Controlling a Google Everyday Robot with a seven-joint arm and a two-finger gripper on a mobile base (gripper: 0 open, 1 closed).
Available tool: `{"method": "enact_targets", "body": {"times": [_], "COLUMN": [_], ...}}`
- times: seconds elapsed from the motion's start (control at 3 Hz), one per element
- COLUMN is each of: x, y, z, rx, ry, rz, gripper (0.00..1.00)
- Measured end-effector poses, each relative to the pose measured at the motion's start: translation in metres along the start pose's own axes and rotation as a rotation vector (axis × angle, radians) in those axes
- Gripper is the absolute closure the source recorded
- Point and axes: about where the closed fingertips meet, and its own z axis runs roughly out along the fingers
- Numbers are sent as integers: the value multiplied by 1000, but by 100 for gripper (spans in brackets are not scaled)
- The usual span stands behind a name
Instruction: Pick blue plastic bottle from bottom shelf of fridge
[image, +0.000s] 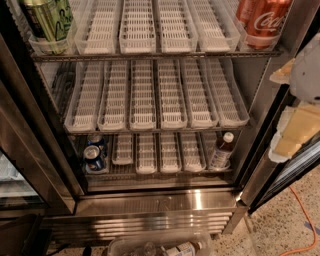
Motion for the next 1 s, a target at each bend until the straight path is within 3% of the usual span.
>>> {"method": "enact_targets", "body": {"times": [0.67,1.0], "x": [43,54], "y": [29,28], "z": [76,115], "rx": [69,120], "ry": [-63,-102], "rz": [54,91], "gripper": [0,0]}}
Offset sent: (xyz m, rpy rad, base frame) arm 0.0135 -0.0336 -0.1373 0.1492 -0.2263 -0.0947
